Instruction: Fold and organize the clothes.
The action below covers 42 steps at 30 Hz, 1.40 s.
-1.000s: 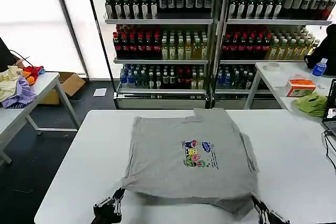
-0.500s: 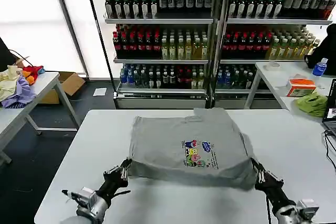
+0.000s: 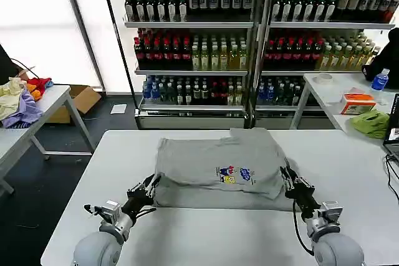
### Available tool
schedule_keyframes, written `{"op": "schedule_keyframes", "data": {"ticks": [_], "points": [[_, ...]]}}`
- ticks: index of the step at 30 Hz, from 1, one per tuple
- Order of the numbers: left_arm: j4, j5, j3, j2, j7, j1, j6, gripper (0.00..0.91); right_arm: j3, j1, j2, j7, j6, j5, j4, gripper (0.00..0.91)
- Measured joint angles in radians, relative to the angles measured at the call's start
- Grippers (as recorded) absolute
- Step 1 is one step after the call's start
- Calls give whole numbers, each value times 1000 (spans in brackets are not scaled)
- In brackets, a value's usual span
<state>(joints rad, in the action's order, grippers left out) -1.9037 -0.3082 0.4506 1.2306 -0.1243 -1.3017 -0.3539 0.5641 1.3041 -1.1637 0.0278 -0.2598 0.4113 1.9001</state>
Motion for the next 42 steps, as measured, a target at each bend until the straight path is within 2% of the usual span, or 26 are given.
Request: {"op": "schedule_keyframes", "data": {"ticks": [6,16,17,18,19,20,21,22,23,30,42], "points": [[-16,0,16,-1,10,-24,-10,907,16,24,-5,-30,-30,-9,26,907],[-48,29,-7,28,34,-95,-10,907,34,151,-39,-130,-106,-16,76,907],[-47,31,-10,30,37,-97,-11,897,34,161,-43,-139,-114,-16,77,907],[-45,33,-13,33,39,-98,-12,836,34,171,-47,-148,-120,-16,77,907],[-41,36,-15,36,41,-99,-12,595,33,177,-50,-156,-124,-17,78,806],[-39,37,-17,39,42,-100,-12,453,33,182,-52,-164,-128,-17,79,464],[-35,38,-17,41,42,-101,-12,322,31,187,-57,-173,-133,-20,79,30],[-31,39,-18,43,43,-101,-12,121,28,190,-60,-181,-136,-22,78,0],[-27,39,-19,44,42,-101,-11,10,28,193,-63,-187,-139,-23,78,0],[2,38,-30,51,35,-106,-2,10,28,216,-71,-216,-144,-27,85,0],[29,-2,-18,52,42,-110,19,10,19,228,-70,-219,-134,-30,88,0]]}}
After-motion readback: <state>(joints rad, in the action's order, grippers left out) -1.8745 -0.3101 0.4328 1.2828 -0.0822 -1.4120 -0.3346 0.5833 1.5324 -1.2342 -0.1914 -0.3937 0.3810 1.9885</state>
